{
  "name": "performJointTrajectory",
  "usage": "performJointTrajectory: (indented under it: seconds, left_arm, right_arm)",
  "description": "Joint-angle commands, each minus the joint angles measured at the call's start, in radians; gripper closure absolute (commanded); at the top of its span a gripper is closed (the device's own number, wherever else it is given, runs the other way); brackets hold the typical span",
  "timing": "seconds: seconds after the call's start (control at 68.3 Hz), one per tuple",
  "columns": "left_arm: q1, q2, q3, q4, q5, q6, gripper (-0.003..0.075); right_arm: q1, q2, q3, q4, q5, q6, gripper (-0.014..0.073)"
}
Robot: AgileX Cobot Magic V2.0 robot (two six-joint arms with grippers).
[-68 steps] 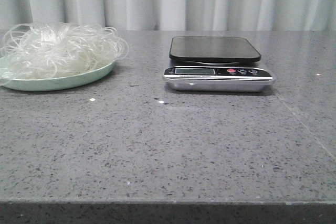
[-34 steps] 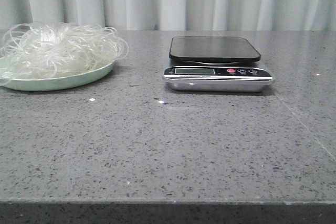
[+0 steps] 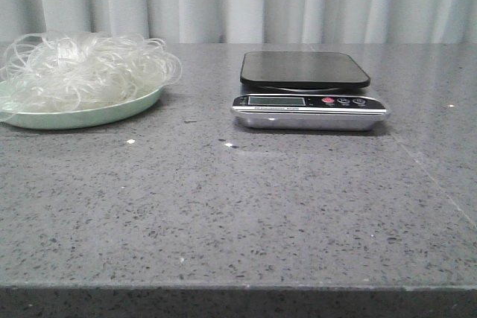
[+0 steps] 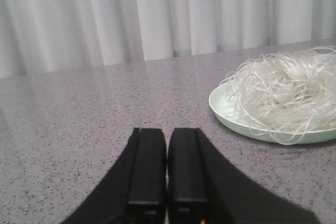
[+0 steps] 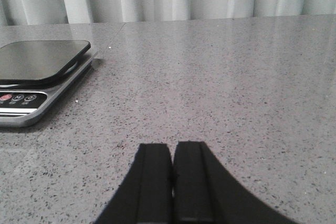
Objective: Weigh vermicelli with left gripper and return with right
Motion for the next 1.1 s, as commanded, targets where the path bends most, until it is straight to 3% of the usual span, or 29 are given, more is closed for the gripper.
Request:
performJointTrajectory:
  seconds: [0.0, 0.41, 0.674, 0.82, 1.084]
  left_arm:
    - [-0.010, -0.019, 0.008, -0.003, -0.076, -0.007, 0.0586]
    - [-0.010, -0.019, 0.008, -0.014, -0.090, -0.007, 0.0586]
    - [-0.010, -0.019, -0.034, -0.147, -0.334, -0.007, 0.0586]
    - [-0.010, 0.010, -0.232, -0.144, -0.227, -0.007, 0.0586]
    - [-0.010, 0.332, -0.793, -0.123, 0.188, -0.001, 0.0583]
  right_arm:
    - [0.000, -0.016, -0.007, -0.001, -0.088, -0.004, 0.0443]
    - [0.000, -0.016, -0.007, 0.000, -0.098, -0.004, 0.0443]
    - [0.000, -0.016, -0.007, 0.000, -0.101, -0.004, 0.0443]
    - [0.000, -0.016, -0.007, 0.000, -0.101, -0.004, 0.0443]
    - [0.000, -0.016, -0.007, 0.000, -0.101, -0.004, 0.0443]
